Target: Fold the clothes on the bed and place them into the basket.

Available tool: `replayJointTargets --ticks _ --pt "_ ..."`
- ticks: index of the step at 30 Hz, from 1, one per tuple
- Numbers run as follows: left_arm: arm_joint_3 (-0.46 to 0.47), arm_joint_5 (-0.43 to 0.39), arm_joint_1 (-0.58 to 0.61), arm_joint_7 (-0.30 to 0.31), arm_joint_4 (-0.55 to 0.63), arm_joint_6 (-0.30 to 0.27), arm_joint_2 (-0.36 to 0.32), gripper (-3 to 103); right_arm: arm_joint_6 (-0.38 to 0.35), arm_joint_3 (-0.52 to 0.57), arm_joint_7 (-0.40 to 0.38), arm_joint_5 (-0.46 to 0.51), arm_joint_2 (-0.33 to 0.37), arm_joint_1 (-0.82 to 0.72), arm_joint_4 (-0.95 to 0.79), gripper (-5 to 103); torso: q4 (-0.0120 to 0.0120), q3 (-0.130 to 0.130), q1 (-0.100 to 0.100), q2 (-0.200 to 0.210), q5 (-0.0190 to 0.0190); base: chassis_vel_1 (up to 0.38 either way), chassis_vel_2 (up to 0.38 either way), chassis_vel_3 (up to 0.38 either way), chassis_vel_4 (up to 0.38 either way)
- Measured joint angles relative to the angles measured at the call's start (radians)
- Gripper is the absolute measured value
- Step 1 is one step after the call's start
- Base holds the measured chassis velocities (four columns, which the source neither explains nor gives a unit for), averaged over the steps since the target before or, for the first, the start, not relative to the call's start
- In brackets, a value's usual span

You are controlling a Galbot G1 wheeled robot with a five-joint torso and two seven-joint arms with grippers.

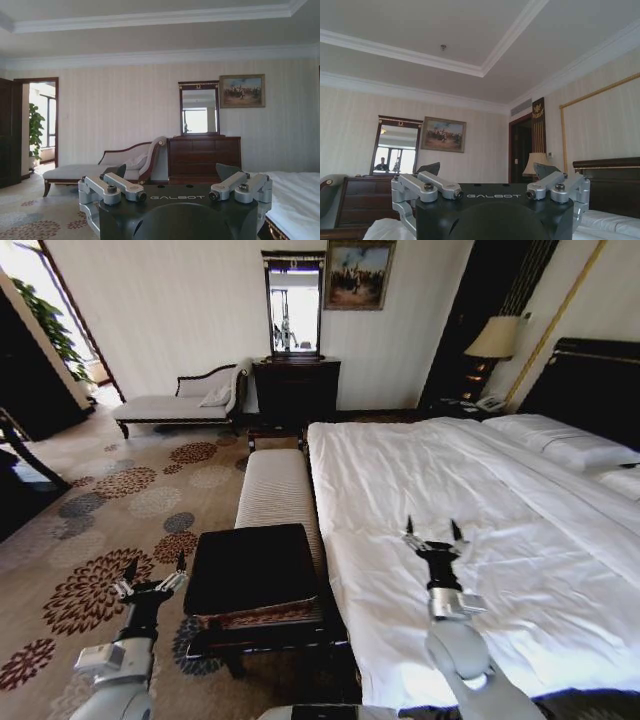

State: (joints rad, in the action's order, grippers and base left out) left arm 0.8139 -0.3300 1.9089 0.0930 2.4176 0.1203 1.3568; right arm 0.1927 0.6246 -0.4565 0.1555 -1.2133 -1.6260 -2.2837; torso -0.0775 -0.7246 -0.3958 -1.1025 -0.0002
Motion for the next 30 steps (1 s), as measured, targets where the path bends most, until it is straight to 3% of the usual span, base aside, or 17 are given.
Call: replayJointTargets --ticks 4,30 --pt "-0.009 0.006 0.004 -0.006 0.023 -0.009 0.011 100 0.000 0.035 0.024 -0.009 -0.034 -0.020 -0.020 100 -0.0005 0.000 0.000 0.000 0.0002 0.000 0.000 0.000 0.000" --pt "-0.010 0.002 -0.003 -0.006 0.017 -0.016 0.009 100 0.003 0.023 0.031 0.000 -0.033 -0.011 -0.010 100 -0.0004 0.000 0.000 0.000 0.0001 0.000 0.000 0.000 0.000"
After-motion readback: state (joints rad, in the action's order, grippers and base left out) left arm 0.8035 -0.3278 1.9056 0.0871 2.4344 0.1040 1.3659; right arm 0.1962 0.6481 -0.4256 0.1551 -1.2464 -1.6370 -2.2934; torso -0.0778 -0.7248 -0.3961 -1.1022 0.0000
